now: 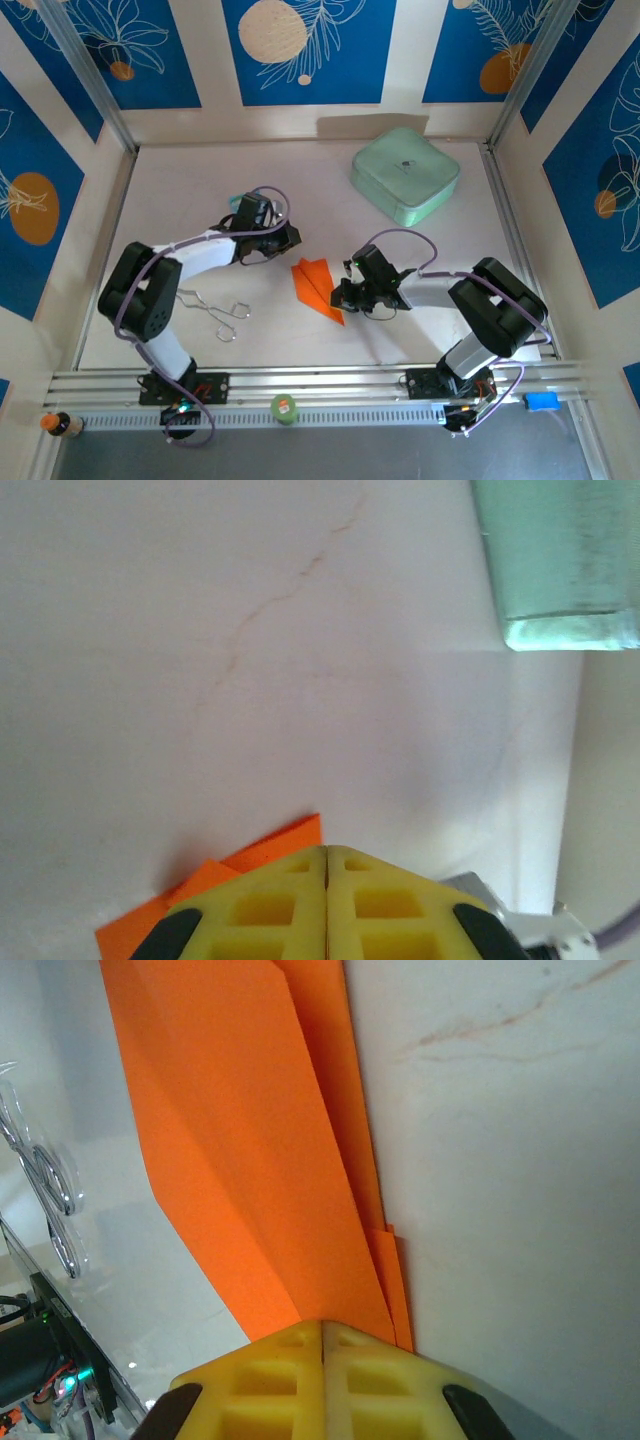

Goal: Fold a paper plane with a square sheet of paper (pick it up from the middle)
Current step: Fourth fold the wing at the center of the table.

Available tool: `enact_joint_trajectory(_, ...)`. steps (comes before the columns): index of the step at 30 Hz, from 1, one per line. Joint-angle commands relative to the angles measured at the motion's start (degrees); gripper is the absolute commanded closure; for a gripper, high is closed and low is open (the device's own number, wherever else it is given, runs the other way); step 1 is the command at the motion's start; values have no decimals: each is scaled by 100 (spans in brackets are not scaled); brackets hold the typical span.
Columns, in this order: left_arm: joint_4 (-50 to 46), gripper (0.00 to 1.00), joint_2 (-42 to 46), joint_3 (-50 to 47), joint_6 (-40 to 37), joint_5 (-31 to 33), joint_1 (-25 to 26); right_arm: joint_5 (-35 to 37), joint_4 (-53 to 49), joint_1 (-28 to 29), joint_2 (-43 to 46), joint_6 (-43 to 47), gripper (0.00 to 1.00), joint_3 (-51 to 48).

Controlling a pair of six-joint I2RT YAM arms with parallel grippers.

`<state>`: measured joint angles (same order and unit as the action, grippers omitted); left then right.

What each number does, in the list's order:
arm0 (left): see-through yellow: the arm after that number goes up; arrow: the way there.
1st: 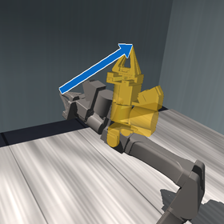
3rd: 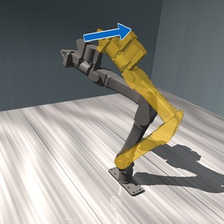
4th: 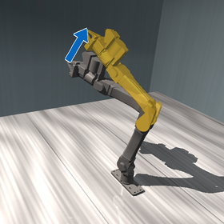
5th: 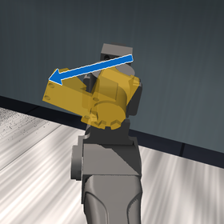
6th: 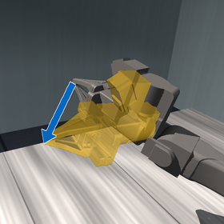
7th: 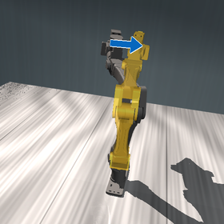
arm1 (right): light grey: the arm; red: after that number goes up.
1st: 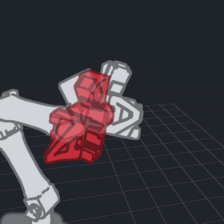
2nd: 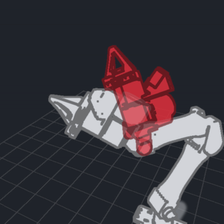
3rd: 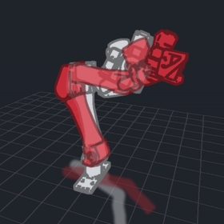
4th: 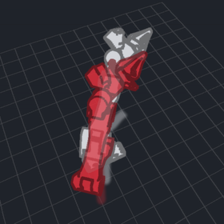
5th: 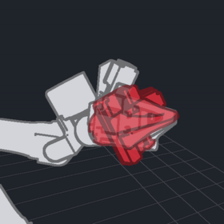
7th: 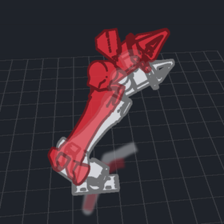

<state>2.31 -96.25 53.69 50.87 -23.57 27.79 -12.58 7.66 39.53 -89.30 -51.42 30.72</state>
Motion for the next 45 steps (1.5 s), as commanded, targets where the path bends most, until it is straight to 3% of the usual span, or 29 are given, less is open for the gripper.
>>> enact_joint_trajectory(1,130,91,49,-298,-22,-210,266,161,-994,-20,-123,97,100,-216)
enact_joint_trajectory(8,685,92,-411,-582,112,-490,772,147,-990,-17,-132,64,100,-191)
enact_joint_trajectory(17,846,94,-1108,-617,-10,-645,646,142,-1075,-15,30,78,100,-148)
enact_joint_trajectory(29,1000,96,-1212,-887,32,-561,552,-45,-1239,25,622,107,100,473)
enact_joint_trajectory(45,985,96,-1207,-869,46,-594,552,-196,-1011,134,-590,79,99,1037)
